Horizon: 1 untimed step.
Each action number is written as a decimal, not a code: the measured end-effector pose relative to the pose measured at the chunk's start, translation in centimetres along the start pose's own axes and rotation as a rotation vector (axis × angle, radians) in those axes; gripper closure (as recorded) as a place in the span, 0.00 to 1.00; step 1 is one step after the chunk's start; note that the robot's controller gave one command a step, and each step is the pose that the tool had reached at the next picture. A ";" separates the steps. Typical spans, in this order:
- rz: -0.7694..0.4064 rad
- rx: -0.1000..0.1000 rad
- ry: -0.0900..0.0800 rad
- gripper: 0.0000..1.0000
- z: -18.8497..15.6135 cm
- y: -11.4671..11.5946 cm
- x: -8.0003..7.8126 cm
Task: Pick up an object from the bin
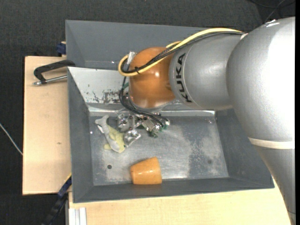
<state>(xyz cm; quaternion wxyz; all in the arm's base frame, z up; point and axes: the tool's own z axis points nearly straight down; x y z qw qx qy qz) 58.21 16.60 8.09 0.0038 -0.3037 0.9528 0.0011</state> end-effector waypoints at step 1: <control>0.013 0.004 -0.008 1.00 -13.1 -0.5 -0.6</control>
Offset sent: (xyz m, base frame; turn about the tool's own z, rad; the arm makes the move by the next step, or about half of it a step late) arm 0.0036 -0.0028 0.1240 0.0122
